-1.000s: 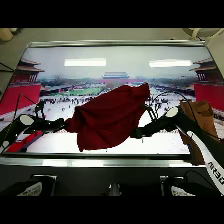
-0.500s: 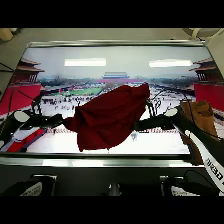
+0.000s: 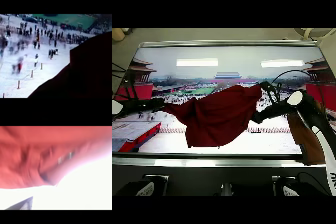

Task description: Fold the shirts.

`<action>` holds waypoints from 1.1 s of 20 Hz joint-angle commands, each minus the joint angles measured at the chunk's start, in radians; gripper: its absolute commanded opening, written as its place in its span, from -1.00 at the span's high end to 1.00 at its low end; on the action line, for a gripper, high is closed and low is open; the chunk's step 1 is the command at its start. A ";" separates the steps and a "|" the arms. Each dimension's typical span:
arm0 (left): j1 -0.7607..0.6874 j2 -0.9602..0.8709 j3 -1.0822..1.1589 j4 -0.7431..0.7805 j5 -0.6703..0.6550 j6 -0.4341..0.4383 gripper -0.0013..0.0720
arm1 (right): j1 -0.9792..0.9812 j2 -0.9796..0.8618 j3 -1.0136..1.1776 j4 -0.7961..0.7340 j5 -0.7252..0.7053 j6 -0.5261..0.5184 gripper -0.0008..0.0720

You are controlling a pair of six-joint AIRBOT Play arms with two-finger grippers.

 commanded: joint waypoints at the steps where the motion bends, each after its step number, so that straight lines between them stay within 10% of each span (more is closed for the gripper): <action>1: -0.002 0.007 -0.035 0.011 -0.016 0.001 0.90 | 0.000 -0.058 -0.112 0.079 0.017 0.042 -0.72; 4: -0.002 0.007 -0.074 0.008 -0.018 0.001 0.90 | 0.005 -0.153 -0.210 0.445 -0.103 -0.086 -0.70; 9: -0.002 0.008 -0.073 0.008 -0.018 0.001 0.90 | 0.073 -0.270 -0.212 0.618 -0.195 -0.107 -0.60; 10: -0.002 0.008 -0.073 0.008 -0.018 0.001 0.90 | 0.081 -0.271 -0.211 0.625 -0.213 -0.111 -0.18; 11: -0.002 0.009 -0.073 0.008 -0.015 0.001 0.90 | 0.082 -0.270 -0.204 0.624 -0.205 -0.110 0.74; 12: -0.001 0.011 -0.070 0.008 -0.014 0.002 0.90 | 0.076 -0.266 -0.188 0.626 -0.193 -0.124 0.92; 22: 0.077 0.253 0.678 0.032 -0.007 0.053 0.90 | -0.287 0.356 0.623 0.189 -0.123 -0.269 0.93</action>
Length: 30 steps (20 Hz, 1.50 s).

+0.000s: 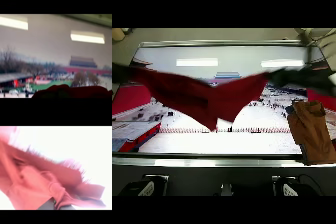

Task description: Fold the shirts.

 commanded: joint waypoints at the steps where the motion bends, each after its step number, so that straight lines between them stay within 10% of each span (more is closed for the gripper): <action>1: 0.029 0.101 0.354 0.035 0.010 0.002 0.90 | -0.097 0.260 0.335 -0.324 -0.066 -0.007 0.93; 10: 0.030 0.167 0.472 0.075 0.006 -0.029 0.90 | -0.097 0.444 0.410 -0.673 0.095 0.208 0.93; 18: 0.020 -0.135 0.233 0.077 -0.164 -0.005 0.90 | -0.097 0.015 0.330 -0.659 0.588 0.230 0.92; 24: -0.044 -0.560 0.100 0.071 -0.092 0.029 0.90 | -0.096 -0.420 0.177 -0.355 0.198 0.279 0.92; 29: -0.067 -0.750 0.111 0.035 -0.172 -0.022 0.89 | -0.072 -0.597 0.177 -0.176 0.140 0.262 0.90; 30: -0.068 -0.759 0.112 0.035 -0.207 -0.024 0.64 | -0.064 -0.605 0.177 -0.178 0.134 0.230 0.58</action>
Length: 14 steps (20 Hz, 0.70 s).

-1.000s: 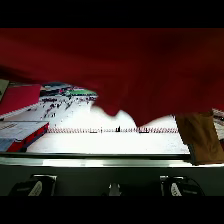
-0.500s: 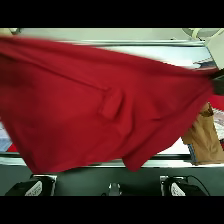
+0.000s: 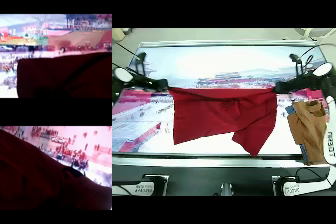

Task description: Fold the shirts.

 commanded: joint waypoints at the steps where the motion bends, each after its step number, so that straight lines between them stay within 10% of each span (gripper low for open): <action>1: -0.006 -0.082 -0.001 -0.008 -0.115 -0.032 -0.05 | 0.016 -0.079 -0.005 0.087 -0.038 -0.060 0.10; 2: 0.010 -0.080 0.016 0.003 -0.196 -0.032 -0.69 | 0.004 -0.067 -0.005 0.089 -0.012 -0.085 -0.32; 3: 0.029 -0.076 0.031 0.014 -0.287 -0.030 -0.70 | -0.015 -0.046 -0.005 0.080 0.032 -0.116 -0.48; 5: 0.066 -0.026 -0.024 0.035 -0.421 -0.003 0.34 | -0.065 0.000 -0.005 -0.019 0.145 -0.122 -0.49; 9: 0.075 0.215 -0.457 -0.013 -0.304 -0.001 -0.38 | -0.096 0.054 -0.055 -0.273 0.266 -0.072 -0.46; 14: 0.075 0.378 -0.794 -0.086 -0.179 0.034 -0.36 | -0.064 0.091 -0.292 -0.209 0.235 -0.130 -0.46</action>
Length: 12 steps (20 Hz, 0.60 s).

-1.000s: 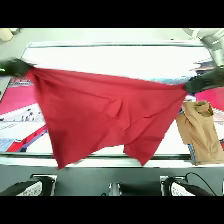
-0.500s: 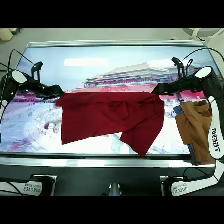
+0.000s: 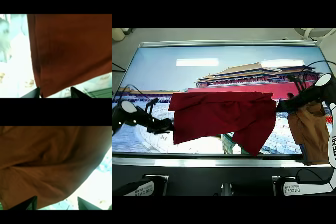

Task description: Fold the shirts.

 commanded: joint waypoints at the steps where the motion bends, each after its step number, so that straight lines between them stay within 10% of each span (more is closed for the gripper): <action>1: 0.003 0.080 -0.191 -0.035 0.071 0.023 -0.36 | 0.011 0.021 -0.126 -0.014 -0.001 -0.026 -0.46; 12: 0.003 0.014 -0.218 -0.070 0.222 0.032 -0.36 | 0.011 0.021 -0.164 -0.054 -0.020 -0.037 -0.52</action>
